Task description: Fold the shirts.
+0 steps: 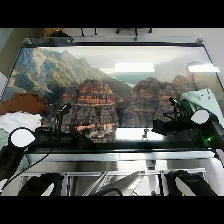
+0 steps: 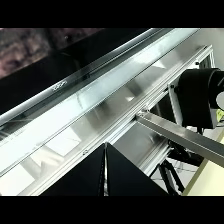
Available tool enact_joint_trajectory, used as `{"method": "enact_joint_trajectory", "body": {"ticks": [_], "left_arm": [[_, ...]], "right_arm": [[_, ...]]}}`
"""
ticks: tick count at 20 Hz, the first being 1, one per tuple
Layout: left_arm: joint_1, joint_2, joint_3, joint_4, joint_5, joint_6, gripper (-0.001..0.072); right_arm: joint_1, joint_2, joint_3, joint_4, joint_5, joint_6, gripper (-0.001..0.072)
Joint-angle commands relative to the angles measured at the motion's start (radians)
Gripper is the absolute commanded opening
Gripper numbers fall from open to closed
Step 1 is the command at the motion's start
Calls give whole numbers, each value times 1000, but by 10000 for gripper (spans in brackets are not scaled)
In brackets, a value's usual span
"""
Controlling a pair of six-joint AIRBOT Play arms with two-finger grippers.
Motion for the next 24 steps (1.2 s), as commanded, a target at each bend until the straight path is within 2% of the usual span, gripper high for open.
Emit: {"method": "enact_joint_trajectory", "body": {"ticks": [1,9,11,13,14,15,16,17,19,21,24], "left_arm": [[-1,1,0,1,-1,1,16],[1,1,4,28,7,1,16],[39,0,61,180,-10,-40,16],[130,0,159,420,-14,-141,16],[191,0,209,544,-14,-156,19],[251,-5,249,651,-8,-156,194],[318,-21,288,760,8,-156,713],[381,-48,322,837,27,-150,689],[504,-135,375,902,87,-73,690],[600,-253,404,900,198,-11,690],[672,-485,460,901,365,-1,689]], "right_arm": [[1,1,0,0,0,0,20],[1,1,0,0,0,0,19],[1,1,0,0,0,0,19],[1,1,0,0,0,0,20],[1,1,0,0,0,0,20],[1,1,0,0,0,0,20],[1,1,0,0,0,0,19],[1,1,0,0,0,0,20],[1,1,0,0,0,0,20],[1,1,0,0,0,0,20],[1,1,0,0,0,0,20]]}}
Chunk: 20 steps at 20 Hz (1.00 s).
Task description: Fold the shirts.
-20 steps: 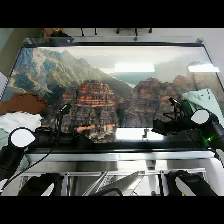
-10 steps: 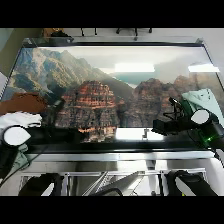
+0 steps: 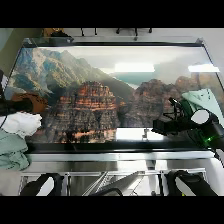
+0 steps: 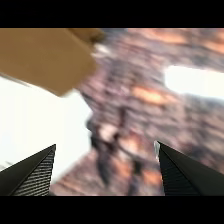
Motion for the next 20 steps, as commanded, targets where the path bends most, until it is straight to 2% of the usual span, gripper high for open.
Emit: {"method": "enact_joint_trajectory", "body": {"ticks": [1,4,9,10,11,12,16,20], "left_arm": [[101,-254,80,60,202,36,689],[118,-511,203,60,229,42,689],[114,-795,407,85,132,31,686],[115,-823,446,85,97,17,614],[115,-844,488,84,56,6,343],[115,-856,525,83,13,6,15],[87,-811,655,47,-92,6,15],[-7,-660,816,-127,-183,27,15]], "right_arm": [[1,1,0,0,0,0,20],[1,1,0,0,0,0,20],[1,1,0,0,0,0,20],[1,1,0,0,0,0,20],[1,1,0,0,0,0,20],[1,1,0,1,0,0,20],[1,1,0,0,0,0,20],[1,0,0,1,-5,0,20]]}}
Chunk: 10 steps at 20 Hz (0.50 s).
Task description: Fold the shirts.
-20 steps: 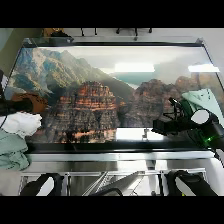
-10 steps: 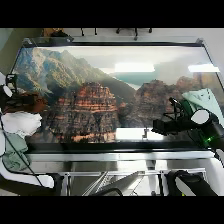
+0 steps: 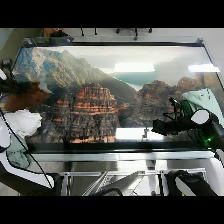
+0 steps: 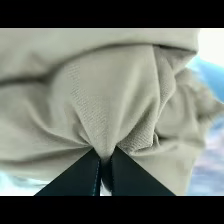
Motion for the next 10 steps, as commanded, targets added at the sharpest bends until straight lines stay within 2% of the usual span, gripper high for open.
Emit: {"method": "enact_joint_trajectory", "body": {"ticks": [1,5,10], "left_arm": [[-90,123,146,-183,-116,22,15],[-269,282,248,-401,-238,21,15],[-563,399,29,-411,-214,1,16]], "right_arm": [[1,1,0,1,-7,0,20],[1,0,0,16,-5,0,20],[0,1,0,15,-54,0,20]]}}
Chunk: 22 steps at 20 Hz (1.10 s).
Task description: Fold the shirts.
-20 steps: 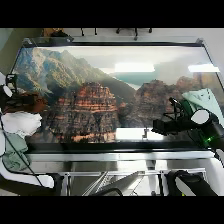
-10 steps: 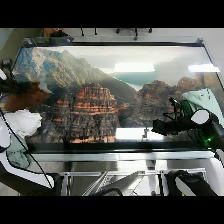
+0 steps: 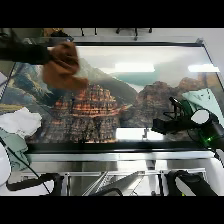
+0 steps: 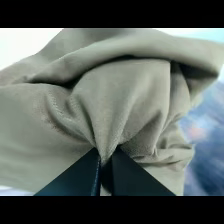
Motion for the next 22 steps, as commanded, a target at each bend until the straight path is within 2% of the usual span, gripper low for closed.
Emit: {"method": "enact_joint_trajectory", "body": {"ticks": [1,5,8,9,10,11,12,14,16,19,21,22], "left_arm": [[-219,64,-179,-45,38,-16,16],[-435,15,-475,-45,261,-24,16],[-516,-80,-548,-44,323,-24,21],[-517,-106,-525,-44,296,-24,204],[-506,-125,-489,-45,249,-28,592],[-484,-134,-444,-44,187,-50,707],[-456,-133,-402,-43,116,-50,707],[-390,-107,-376,-42,2,-50,707],[-330,-47,-460,-45,-45,-50,707],[-289,77,-736,-74,26,-70,707],[-297,156,-970,-226,156,-61,707],[-313,183,-1066,-319,230,-31,707]], "right_arm": [[0,0,0,3,-31,0,20],[0,1,0,3,-30,-16,20],[0,1,0,3,-30,-16,28],[0,1,3,2,-30,-23,35],[0,1,8,2,-30,-23,173],[0,1,17,3,-30,-24,393],[0,1,26,3,-29,-38,411],[0,0,34,3,-33,-64,404],[0,-2,34,-1,-41,-83,404],[0,-44,34,0,-101,-90,404],[0,-100,34,6,-124,-113,398],[1,-130,34,10,-123,-113,387]]}}
